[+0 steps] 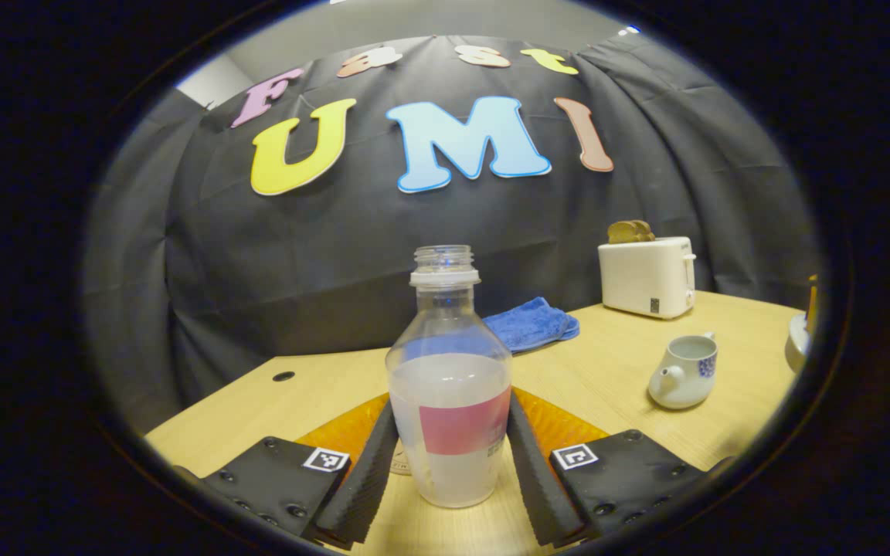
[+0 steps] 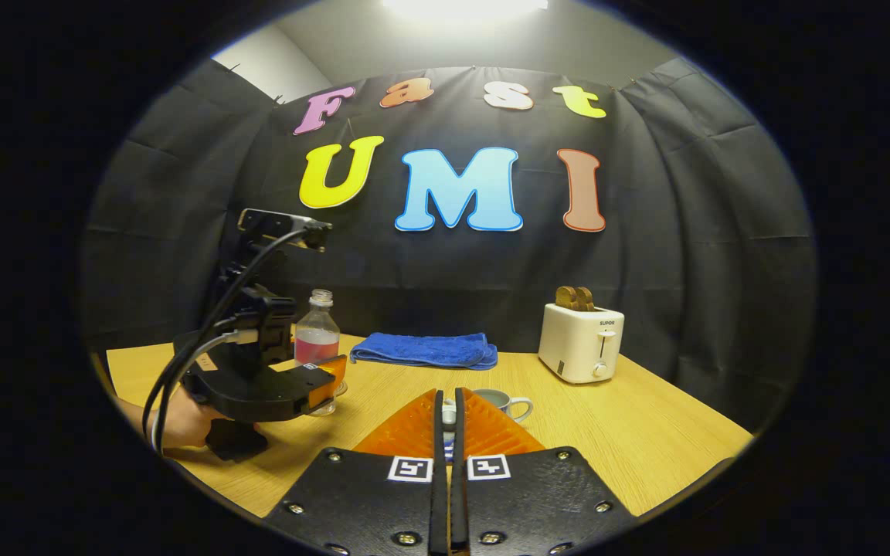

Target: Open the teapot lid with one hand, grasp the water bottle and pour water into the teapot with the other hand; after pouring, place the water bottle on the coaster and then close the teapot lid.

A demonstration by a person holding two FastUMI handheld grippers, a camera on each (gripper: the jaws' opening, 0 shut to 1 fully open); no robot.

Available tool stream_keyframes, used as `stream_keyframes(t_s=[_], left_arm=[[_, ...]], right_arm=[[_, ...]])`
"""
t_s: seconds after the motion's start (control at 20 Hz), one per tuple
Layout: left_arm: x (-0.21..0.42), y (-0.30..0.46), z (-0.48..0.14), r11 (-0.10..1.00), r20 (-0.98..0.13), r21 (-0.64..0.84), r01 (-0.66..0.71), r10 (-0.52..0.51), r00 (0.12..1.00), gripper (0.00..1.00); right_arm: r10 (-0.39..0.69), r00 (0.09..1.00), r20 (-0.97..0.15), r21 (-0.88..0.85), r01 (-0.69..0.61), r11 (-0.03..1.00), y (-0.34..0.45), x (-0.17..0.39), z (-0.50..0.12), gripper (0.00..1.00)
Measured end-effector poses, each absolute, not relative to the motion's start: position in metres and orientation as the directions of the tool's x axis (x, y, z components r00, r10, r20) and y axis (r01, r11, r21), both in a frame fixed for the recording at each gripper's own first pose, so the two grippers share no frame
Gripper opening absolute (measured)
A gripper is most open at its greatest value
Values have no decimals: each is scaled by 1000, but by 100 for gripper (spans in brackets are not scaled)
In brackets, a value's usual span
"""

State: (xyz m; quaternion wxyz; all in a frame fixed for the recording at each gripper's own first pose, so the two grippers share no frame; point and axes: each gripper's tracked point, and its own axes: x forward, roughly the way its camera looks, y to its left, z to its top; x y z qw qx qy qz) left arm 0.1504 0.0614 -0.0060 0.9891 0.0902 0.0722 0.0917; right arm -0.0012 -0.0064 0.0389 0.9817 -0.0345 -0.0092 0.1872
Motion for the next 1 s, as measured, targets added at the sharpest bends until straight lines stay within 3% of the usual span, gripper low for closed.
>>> stream_keyframes(t_s=[0.15, 0.3, 1.0], left_arm=[[157, 49, -6, 966, -129, 226, -127, 159, 979, 86], [160, 42, 1, 930, -121, 351, -112, 164, 979, 86], [191, -2, 1, 638, -151, 769, 38, 123, 981, 87]], right_arm=[[377, 926, -8, -57, -377, 924, -7, -18, 31, 2], [374, 927, -28, -57, -375, 925, -12, -32, 19, 2], [365, 930, -53, -30, -366, 930, -30, -50, 1, 2]])
